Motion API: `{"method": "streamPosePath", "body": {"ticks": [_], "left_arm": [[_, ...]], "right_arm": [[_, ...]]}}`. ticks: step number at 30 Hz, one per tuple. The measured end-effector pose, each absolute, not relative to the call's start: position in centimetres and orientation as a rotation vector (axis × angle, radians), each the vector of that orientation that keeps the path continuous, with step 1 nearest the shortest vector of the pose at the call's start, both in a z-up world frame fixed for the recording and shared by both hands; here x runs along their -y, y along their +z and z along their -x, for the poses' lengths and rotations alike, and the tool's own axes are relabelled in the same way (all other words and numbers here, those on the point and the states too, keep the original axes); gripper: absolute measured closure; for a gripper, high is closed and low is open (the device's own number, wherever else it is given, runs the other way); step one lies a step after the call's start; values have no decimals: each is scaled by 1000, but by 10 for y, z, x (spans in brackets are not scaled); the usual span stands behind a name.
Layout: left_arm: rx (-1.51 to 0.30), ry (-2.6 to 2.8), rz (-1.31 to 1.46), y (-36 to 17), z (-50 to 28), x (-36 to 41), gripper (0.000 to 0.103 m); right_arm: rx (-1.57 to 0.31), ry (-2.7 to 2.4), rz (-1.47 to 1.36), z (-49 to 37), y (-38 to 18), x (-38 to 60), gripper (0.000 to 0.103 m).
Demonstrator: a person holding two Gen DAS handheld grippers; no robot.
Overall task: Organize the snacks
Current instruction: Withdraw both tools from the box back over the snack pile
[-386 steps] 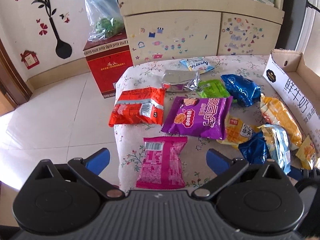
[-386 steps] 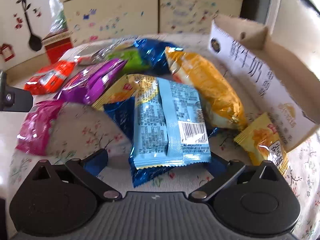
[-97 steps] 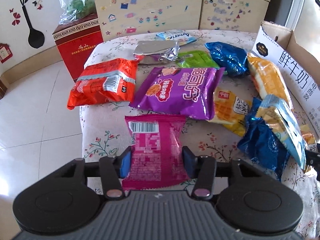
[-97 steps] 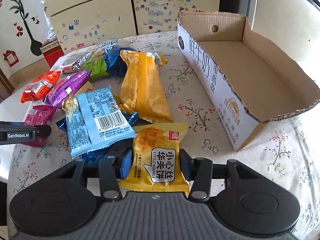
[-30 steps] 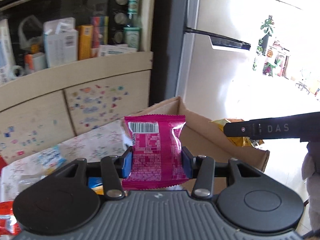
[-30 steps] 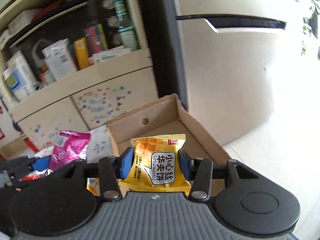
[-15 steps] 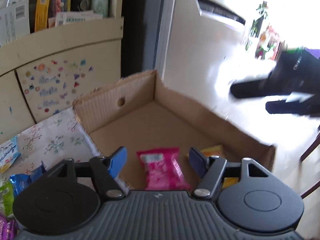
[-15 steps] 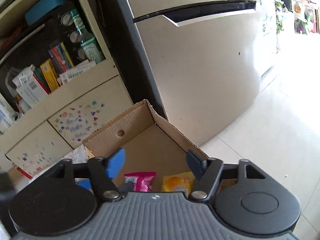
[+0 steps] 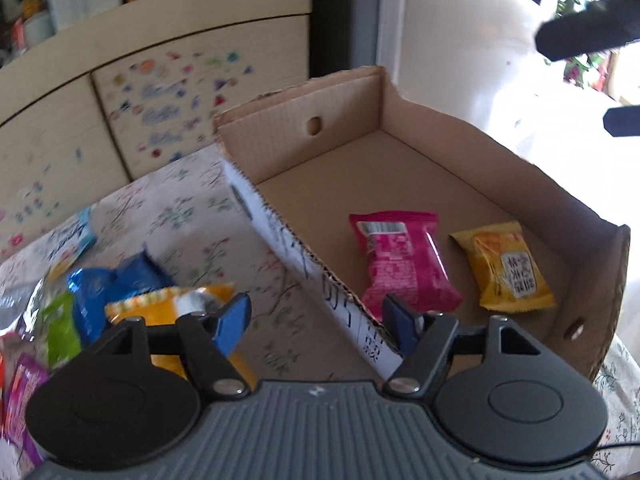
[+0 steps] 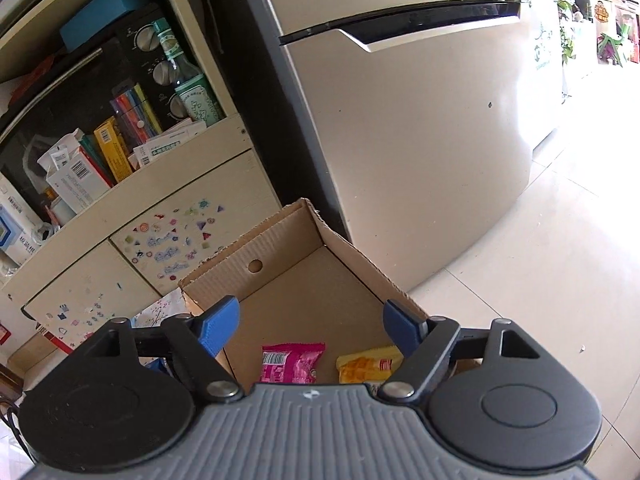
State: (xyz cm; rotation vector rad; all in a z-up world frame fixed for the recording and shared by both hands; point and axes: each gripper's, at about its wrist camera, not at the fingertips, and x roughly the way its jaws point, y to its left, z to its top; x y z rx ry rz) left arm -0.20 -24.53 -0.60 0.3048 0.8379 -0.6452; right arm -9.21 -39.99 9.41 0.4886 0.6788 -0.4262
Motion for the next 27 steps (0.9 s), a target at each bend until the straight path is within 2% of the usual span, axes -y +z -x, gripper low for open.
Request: {"method": "streamPosePath", "body": {"ticks": [15,18,20,27], "left_arm": [[-868,-551,-255,11,23,219,32],[-860,-582,-243,21,25,212,28],[-840,-612,-246,32,29,205,20],[-802,-657,-254,63,30,163,16]], "right_arm": [[-714,-353,-458,81,90,385,14],[-728,-315,-451,78,89,380,14],[-740,-291,-440,75,88,375,14],[-785,-197,-379,64,83,349,14]]}}
